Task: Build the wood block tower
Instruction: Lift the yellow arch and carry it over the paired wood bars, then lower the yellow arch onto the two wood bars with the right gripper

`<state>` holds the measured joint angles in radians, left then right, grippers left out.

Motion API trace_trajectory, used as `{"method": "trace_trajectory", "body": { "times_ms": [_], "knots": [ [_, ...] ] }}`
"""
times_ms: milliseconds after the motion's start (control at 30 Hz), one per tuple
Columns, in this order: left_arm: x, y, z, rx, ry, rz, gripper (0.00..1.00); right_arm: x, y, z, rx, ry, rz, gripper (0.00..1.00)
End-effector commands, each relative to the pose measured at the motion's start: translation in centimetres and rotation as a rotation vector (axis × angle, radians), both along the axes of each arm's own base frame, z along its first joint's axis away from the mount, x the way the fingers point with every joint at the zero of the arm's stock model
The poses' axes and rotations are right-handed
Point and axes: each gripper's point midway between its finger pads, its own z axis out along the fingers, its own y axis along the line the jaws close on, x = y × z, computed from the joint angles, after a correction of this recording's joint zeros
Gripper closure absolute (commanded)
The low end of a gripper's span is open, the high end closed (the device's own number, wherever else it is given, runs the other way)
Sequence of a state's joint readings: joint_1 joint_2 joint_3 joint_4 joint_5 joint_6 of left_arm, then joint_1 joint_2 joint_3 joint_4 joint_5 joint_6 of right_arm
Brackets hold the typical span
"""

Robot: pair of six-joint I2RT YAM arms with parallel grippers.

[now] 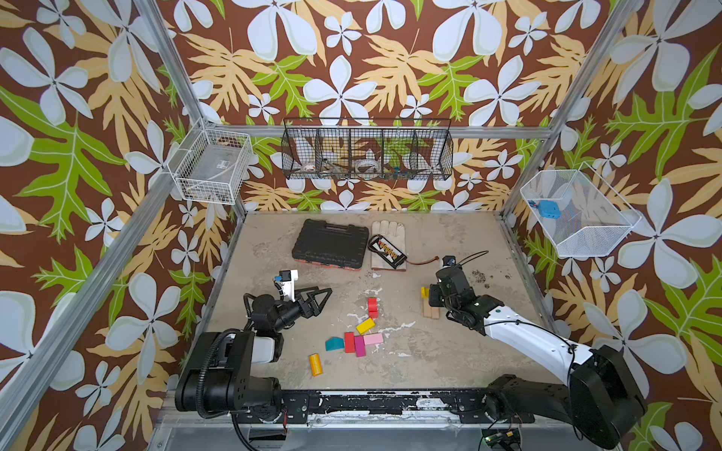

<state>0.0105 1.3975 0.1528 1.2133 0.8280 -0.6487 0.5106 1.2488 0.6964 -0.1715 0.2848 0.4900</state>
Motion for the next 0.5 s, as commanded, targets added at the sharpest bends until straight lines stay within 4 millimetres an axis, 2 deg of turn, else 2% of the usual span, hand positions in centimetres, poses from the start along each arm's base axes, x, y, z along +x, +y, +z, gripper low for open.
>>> {"method": "trace_trajectory", "body": {
  "times_ms": [0,333,467],
  "knots": [
    [-0.1,-0.5,1.0,0.002,-0.056,-0.033,0.00,0.4,0.3,0.4,0.023,-0.026,-0.003,1.00],
    [0.1,-0.6,0.9,0.005,-0.052,-0.036,0.00,-0.6,-1.5,-1.6,0.008,0.000,-0.076,1.00],
    [0.1,-0.6,1.0,0.006,-0.053,-0.036,0.00,-0.9,-1.8,-1.8,0.019,-0.012,-0.084,1.00]
  ]
}}
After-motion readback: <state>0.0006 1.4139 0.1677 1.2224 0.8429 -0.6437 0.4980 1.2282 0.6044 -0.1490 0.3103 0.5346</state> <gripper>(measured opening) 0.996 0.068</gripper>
